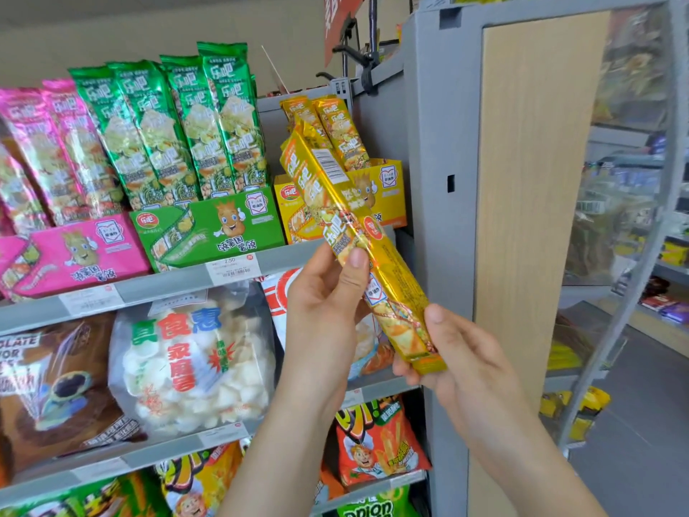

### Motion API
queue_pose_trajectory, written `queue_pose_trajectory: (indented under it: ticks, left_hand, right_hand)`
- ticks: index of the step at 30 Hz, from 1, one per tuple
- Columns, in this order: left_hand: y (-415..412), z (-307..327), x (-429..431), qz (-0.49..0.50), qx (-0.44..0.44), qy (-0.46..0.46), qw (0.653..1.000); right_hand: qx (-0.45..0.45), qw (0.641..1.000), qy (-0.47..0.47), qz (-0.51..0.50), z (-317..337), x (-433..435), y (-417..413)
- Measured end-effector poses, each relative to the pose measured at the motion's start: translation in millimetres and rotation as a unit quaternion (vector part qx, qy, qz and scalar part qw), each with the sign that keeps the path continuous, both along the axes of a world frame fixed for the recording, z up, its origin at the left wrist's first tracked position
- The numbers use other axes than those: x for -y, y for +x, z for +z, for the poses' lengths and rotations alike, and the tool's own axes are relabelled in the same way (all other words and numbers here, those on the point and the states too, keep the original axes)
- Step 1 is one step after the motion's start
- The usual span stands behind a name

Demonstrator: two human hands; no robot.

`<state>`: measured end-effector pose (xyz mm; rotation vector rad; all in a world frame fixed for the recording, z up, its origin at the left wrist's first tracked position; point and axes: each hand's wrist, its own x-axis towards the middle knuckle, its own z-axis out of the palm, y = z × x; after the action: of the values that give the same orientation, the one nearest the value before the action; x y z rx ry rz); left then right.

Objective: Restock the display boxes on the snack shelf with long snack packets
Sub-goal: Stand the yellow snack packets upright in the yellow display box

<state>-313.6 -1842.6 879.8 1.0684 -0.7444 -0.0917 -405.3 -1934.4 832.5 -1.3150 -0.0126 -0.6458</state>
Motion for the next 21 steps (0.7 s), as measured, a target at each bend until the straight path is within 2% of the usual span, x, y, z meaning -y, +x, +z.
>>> queue_pose_trajectory:
  ticks: [5, 8, 11, 15, 18, 21]
  left_hand:
    - [-2, 4, 1, -0.002, -0.004, 0.017, 1.000]
    - [-3, 6, 2, 0.030, 0.027, 0.038, 0.998]
    - [-2, 9, 3, 0.062, -0.001, 0.029, 0.998]
    - [0, 12, 2, 0.004, -0.040, -0.009, 0.999]
    - [-1, 15, 3, -0.054, -0.090, -0.042, 0.994]
    - [-3, 22, 4, -0.104, -0.129, -0.041, 0.985]
  right_hand:
    - [0.030, 0.999, 0.041, -0.002, 3, -4, 2]
    - [0.038, 0.998, 0.020, -0.041, 3, -7, 1]
    - [0.047, 0.998, -0.002, -0.033, 2, -8, -3]
    - [0.060, 0.998, -0.015, -0.016, 1, -6, -4]
    - [0.074, 0.991, -0.064, -0.090, -1, -7, -1]
    - [0.069, 0.959, -0.170, -0.218, -4, -11, 3]
